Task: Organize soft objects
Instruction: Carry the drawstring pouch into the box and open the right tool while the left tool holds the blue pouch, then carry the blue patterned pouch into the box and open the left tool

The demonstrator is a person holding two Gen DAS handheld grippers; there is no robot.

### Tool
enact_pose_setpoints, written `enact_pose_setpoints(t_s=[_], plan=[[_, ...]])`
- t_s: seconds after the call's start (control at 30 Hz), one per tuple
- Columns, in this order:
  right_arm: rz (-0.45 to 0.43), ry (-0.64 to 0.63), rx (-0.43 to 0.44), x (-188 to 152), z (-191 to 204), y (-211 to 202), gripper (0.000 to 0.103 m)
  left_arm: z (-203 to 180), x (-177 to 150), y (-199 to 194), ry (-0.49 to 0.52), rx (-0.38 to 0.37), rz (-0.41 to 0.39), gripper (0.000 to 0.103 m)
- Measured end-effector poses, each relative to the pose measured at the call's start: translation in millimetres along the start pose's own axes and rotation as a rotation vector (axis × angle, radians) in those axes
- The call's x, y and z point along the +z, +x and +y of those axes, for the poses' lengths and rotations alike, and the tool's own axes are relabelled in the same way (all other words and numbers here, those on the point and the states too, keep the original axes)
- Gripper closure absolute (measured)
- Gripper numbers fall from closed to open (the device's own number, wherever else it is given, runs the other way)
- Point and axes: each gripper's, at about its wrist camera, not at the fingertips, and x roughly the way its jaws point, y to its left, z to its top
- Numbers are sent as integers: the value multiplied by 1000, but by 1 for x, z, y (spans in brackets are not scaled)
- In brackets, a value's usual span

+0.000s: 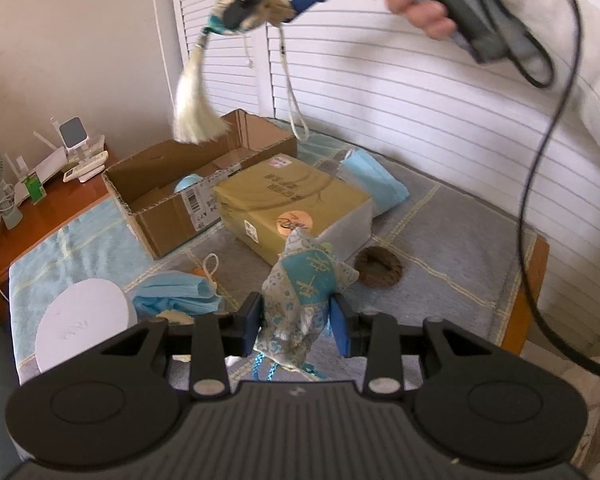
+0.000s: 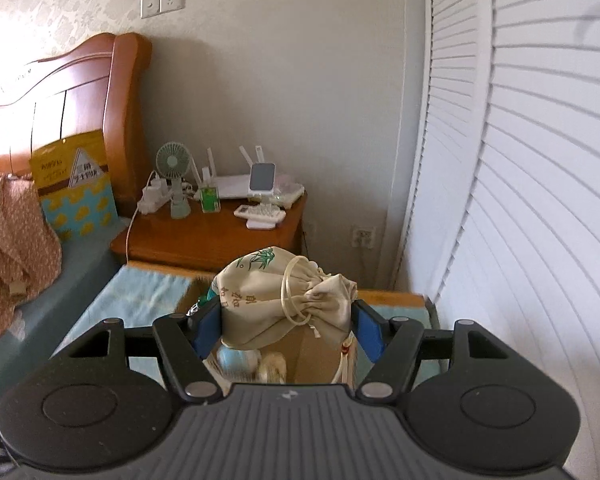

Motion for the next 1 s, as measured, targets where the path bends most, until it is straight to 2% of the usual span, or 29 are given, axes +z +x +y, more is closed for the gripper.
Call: enact_pose_setpoints(t_s=[0.2,0.37,0.5,0.63,0.8,0.9,1.0], plan=[[8,30,46,24,5,38,31,9,1,7,-26,2,4,68],[51,40,78,27,11,74,31,15,1,10,-35,7,10,68],[103,49,67,18,9,100,31,17,2,12,-37,11,12,68],[142,56,20,7,2,118,30,18,2,14,-40,14,17,68],[138,82,-8,-3,-13,119,10,19,3,17,-41,17,24,68],[126,83,-17,-6,-15,113,2,18,4,17,-42,17,27,68],[115,71,-22,-10,-15,102,0,17,6,15,-44,13,27,68]])
